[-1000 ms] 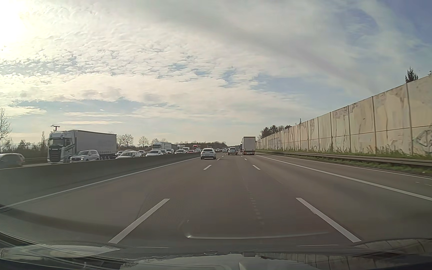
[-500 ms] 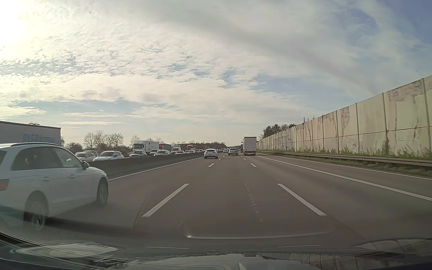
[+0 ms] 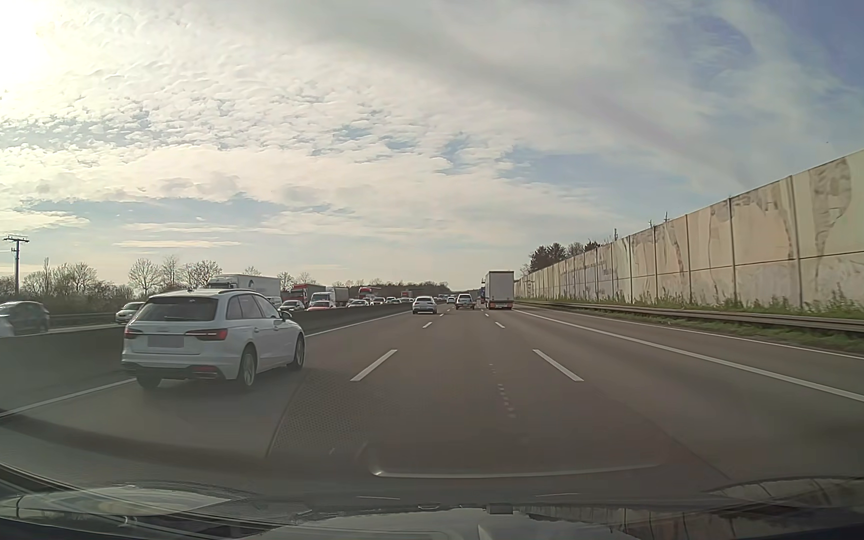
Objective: Follow the waypoints while adhering to traffic rules and regulations
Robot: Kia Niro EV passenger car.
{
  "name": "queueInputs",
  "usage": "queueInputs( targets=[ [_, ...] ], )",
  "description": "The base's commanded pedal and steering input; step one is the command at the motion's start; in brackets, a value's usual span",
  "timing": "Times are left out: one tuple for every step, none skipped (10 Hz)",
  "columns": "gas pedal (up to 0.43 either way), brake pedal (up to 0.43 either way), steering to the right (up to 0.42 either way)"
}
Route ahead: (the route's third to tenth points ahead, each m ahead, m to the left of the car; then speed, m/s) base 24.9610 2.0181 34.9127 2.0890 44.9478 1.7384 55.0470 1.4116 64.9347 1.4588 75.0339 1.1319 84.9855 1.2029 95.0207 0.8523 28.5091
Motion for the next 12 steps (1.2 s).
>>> queueInputs(
  targets=[
    [0.260, 0.000, 0.000],
    [0.260, 0.000, 0.000],
    [0.260, 0.000, 0.000],
    [0.260, 0.000, -0.001],
    [0.260, 0.000, -0.001],
    [0.260, 0.000, -0.001],
    [0.260, 0.000, -0.001],
    [0.260, 0.000, -0.001],
    [0.260, 0.000, -0.001],
    [0.260, 0.000, -0.001],
    [0.260, 0.000, -0.001],
    [0.260, 0.000, -0.001]
  ],
)
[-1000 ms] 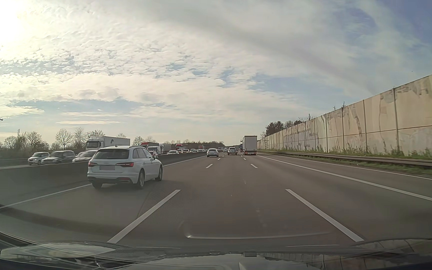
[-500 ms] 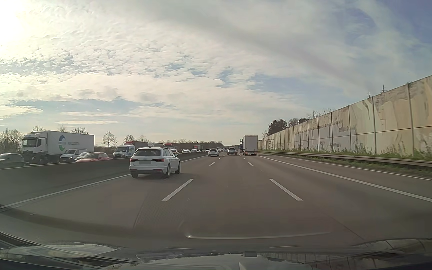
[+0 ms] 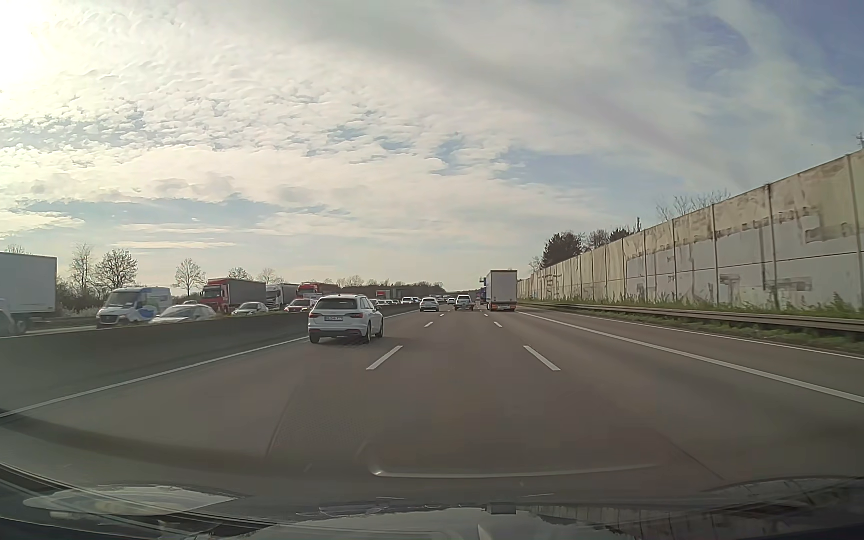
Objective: Follow the waypoints while adhering to traffic rules and regulations
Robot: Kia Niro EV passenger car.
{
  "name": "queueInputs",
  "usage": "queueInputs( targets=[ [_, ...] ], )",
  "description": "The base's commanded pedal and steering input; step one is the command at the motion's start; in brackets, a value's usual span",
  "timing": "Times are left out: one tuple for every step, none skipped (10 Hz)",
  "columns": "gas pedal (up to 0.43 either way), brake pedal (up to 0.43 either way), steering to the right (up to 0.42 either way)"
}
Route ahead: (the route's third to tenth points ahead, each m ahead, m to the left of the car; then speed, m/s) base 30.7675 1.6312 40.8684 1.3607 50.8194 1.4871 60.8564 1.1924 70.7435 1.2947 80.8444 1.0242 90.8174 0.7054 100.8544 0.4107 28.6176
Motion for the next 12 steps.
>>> queueInputs(
  targets=[
    [0.260, 0.000, -0.001],
    [0.260, 0.000, -0.001],
    [0.260, 0.000, -0.001],
    [0.260, 0.000, -0.001],
    [0.260, 0.000, -0.001],
    [0.260, 0.000, 0.000],
    [0.260, 0.000, -0.001],
    [0.260, 0.000, -0.001],
    [0.260, 0.000, -0.001],
    [0.260, 0.000, -0.001],
    [0.260, 0.000, -0.001],
    [0.260, 0.000, -0.001]
  ],
)
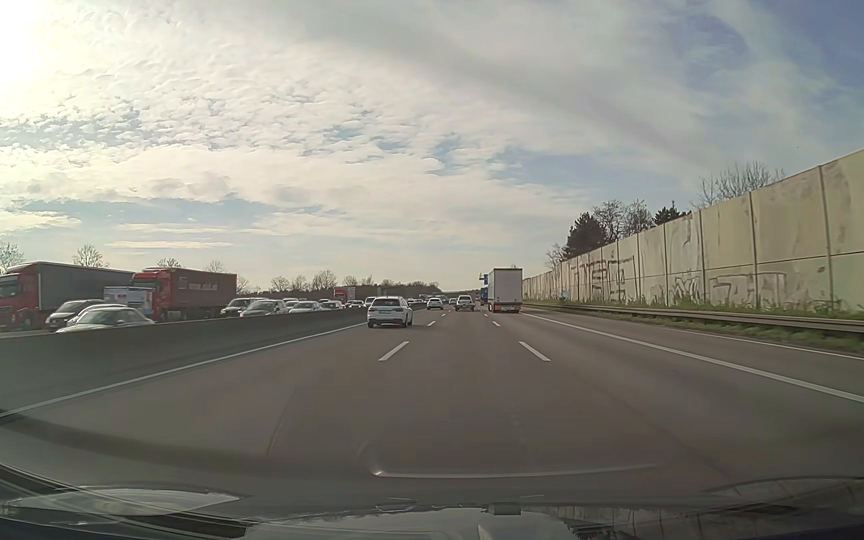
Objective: Follow the waypoints while adhering to traffic rules and regulations
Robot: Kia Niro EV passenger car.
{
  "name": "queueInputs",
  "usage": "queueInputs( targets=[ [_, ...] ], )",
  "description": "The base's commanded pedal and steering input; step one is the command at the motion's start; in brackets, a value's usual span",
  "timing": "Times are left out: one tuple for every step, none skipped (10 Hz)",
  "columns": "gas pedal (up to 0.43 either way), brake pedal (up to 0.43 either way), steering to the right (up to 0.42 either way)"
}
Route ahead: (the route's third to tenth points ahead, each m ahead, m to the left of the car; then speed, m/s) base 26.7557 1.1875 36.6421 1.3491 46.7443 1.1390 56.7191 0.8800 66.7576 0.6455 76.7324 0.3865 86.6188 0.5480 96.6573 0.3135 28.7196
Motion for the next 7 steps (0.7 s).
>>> queueInputs(
  targets=[
    [0.260, 0.000, -0.001],
    [0.260, 0.000, -0.001],
    [0.260, 0.000, -0.001],
    [0.260, 0.000, -0.001],
    [0.260, 0.000, -0.001],
    [0.260, 0.000, -0.001],
    [0.260, 0.000, -0.001]
  ],
)
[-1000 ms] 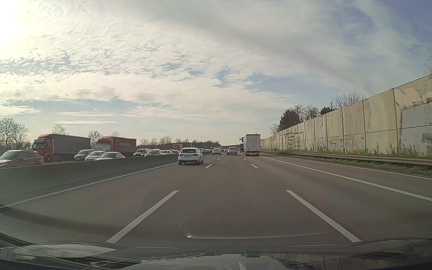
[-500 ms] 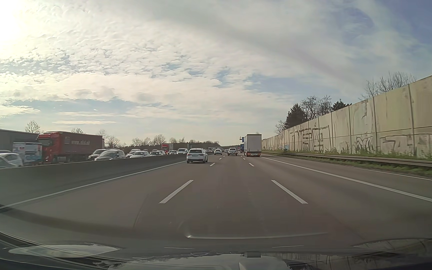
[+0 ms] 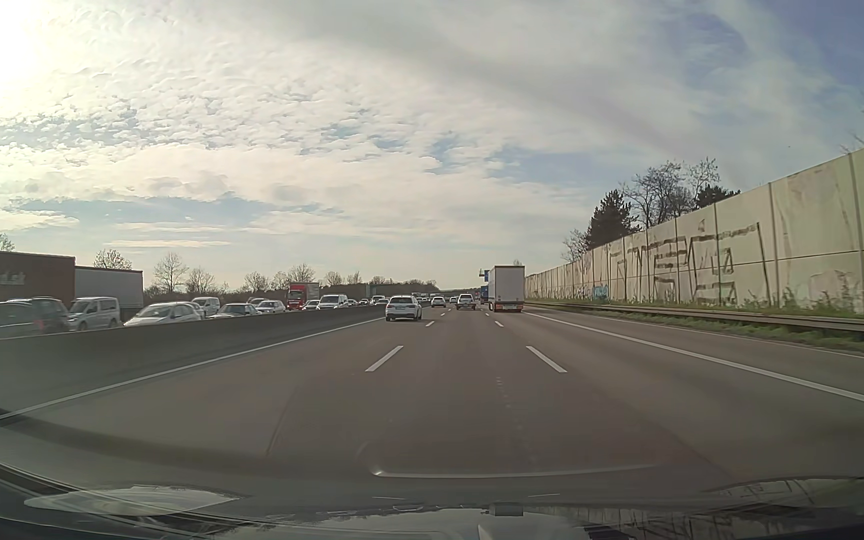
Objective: Follow the waypoints while adhering to traffic rules and regulations
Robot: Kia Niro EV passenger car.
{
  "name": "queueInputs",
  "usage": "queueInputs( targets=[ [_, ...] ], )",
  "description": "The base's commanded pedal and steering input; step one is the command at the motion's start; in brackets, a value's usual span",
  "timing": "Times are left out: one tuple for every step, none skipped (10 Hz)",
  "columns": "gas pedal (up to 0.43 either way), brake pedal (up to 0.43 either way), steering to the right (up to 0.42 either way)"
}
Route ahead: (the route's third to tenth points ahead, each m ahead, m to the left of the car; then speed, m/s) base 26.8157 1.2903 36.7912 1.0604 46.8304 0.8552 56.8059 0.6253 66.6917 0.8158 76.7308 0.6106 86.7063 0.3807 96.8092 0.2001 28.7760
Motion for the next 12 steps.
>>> queueInputs(
  targets=[
    [0.260, 0.000, -0.001],
    [0.260, 0.000, -0.001],
    [0.260, 0.000, -0.001],
    [0.260, 0.000, -0.001],
    [0.260, 0.000, -0.001],
    [0.260, 0.000, -0.001],
    [0.260, 0.000, -0.001],
    [0.260, 0.000, -0.001],
    [0.260, 0.000, -0.001],
    [0.260, 0.000, -0.001],
    [0.260, 0.000, -0.001],
    [0.260, 0.000, -0.001]
  ],
)
